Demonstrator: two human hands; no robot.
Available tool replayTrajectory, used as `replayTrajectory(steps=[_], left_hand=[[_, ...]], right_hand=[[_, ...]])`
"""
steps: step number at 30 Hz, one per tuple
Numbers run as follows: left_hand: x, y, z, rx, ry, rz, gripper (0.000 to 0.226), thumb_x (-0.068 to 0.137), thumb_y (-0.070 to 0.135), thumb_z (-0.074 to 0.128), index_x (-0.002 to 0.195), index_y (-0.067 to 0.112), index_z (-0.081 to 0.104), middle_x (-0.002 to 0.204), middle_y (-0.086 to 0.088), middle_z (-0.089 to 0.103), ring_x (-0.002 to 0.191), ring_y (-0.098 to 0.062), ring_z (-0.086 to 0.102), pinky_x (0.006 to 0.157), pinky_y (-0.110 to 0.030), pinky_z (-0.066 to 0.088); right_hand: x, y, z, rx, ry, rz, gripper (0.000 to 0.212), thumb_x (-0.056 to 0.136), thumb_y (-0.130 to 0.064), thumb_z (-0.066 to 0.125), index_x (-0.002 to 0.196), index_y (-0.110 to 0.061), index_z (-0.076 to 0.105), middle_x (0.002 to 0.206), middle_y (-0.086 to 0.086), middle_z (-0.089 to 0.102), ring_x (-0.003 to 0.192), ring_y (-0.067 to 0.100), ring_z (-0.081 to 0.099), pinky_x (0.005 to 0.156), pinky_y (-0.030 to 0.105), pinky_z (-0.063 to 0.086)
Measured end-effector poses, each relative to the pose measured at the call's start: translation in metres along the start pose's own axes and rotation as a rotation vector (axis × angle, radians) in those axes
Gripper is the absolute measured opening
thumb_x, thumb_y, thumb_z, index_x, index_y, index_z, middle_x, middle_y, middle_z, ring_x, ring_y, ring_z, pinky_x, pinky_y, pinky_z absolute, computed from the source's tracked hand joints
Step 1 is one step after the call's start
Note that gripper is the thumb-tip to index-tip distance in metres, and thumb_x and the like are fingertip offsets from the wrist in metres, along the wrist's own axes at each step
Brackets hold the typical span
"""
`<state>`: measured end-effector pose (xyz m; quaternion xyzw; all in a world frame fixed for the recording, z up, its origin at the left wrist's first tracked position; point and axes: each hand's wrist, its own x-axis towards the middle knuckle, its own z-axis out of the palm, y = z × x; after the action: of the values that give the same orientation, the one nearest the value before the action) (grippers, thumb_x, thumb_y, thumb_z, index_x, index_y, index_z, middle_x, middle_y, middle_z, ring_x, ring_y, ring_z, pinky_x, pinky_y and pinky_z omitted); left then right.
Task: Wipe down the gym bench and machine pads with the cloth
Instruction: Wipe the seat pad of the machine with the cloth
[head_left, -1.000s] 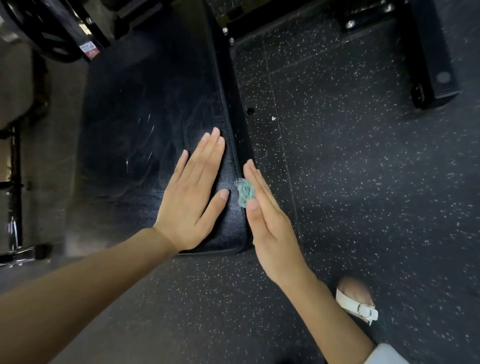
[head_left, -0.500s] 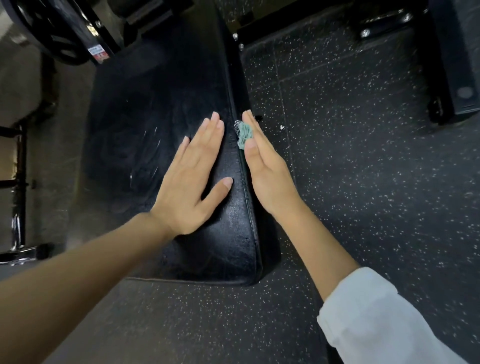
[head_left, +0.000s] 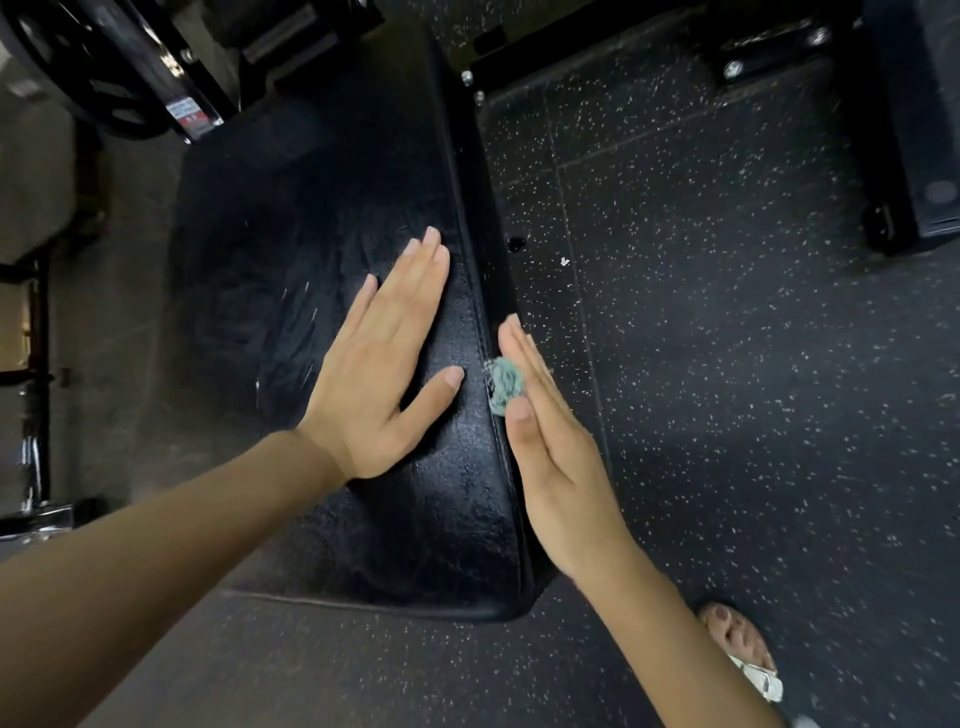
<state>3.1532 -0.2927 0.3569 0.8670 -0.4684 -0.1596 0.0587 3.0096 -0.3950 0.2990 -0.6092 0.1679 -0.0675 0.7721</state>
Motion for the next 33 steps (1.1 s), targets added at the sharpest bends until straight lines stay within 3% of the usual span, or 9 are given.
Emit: replayTrajectory(steps=[10,13,25,29,33], left_hand=[[0.004,-0.003,0.001,-0.008,0.020,0.014,0.076,0.096,0.040,0.035,0.156,0.002,0.009,0.166,-0.010,0.004,0.154,-0.022,0.002,0.123,-0.051,0.006],[0.006,-0.004,0.001,-0.001,0.028,0.026,0.076,0.096,0.040,0.036,0.156,0.001,0.011,0.166,-0.011,0.006,0.154,-0.023,0.004,0.124,-0.050,0.006],[0.009,-0.007,-0.001,0.022,0.019,0.035,0.076,0.096,0.040,0.034,0.156,0.002,0.010,0.166,-0.010,0.005,0.154,-0.022,0.004,0.124,-0.049,0.007],[0.009,-0.007,-0.001,0.021,0.028,0.043,0.075,0.095,0.040,0.034,0.155,0.000,0.012,0.165,-0.011,0.008,0.154,-0.023,0.006,0.123,-0.050,0.008],[0.010,-0.007,-0.001,0.020,0.029,0.044,0.075,0.095,0.039,0.035,0.155,-0.001,0.013,0.165,-0.012,0.008,0.154,-0.024,0.006,0.123,-0.050,0.008]], right_hand=[[0.109,-0.006,-0.005,-0.048,0.022,-0.004,0.046,0.109,-0.027,0.028,0.155,-0.025,0.023,0.163,-0.013,0.017,0.150,0.001,0.011,0.124,0.030,0.011],[0.130,-0.007,-0.006,-0.049,0.033,0.002,0.047,0.109,-0.027,0.028,0.155,-0.022,0.024,0.163,-0.010,0.020,0.150,0.003,0.014,0.124,0.035,0.013],[0.025,-0.001,-0.004,-0.072,-0.027,-0.027,0.046,0.106,-0.035,0.026,0.151,-0.036,0.018,0.162,-0.022,0.015,0.148,-0.003,0.011,0.124,0.036,0.014],[0.039,-0.004,-0.003,-0.060,-0.010,-0.026,0.047,0.105,-0.040,0.024,0.152,-0.036,0.018,0.161,-0.023,0.016,0.148,-0.004,0.011,0.124,0.033,0.013],[0.081,-0.006,-0.004,-0.062,0.016,-0.039,0.046,0.107,-0.032,0.027,0.153,-0.031,0.019,0.162,-0.018,0.016,0.148,-0.004,0.011,0.123,0.028,0.013]])
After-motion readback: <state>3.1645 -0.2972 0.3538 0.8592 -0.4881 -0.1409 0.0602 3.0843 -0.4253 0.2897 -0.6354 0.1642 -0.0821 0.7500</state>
